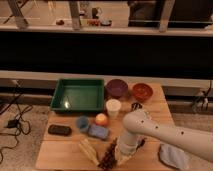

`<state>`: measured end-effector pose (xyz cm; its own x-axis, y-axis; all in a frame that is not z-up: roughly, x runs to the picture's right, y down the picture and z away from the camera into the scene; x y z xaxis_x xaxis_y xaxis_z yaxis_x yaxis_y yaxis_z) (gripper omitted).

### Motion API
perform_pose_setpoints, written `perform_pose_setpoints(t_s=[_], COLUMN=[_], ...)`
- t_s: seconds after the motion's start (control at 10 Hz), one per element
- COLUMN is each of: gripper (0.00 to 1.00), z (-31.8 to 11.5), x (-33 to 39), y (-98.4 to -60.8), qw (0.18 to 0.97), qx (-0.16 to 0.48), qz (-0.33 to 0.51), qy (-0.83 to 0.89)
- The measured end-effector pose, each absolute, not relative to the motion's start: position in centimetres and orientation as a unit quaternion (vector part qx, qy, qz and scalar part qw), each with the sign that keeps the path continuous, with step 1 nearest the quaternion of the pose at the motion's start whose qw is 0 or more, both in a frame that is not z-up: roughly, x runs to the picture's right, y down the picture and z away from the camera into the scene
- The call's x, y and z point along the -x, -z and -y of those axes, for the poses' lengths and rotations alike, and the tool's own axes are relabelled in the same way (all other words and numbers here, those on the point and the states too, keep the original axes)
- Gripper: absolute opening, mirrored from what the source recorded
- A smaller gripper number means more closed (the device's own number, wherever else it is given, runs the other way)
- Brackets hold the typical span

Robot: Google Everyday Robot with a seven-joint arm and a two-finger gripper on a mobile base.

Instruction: Place grapes in paper cup

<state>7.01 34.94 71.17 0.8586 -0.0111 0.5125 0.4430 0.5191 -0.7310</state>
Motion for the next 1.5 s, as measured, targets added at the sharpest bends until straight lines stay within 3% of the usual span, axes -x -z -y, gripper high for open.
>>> perform_pose_setpoints(t_s=[1.5], gripper=[0.00], z=[-33.5], x=[-6.7], y=[-70.2], qw=[0.855], qx=[0.447], qz=[0.230], qy=[0.128])
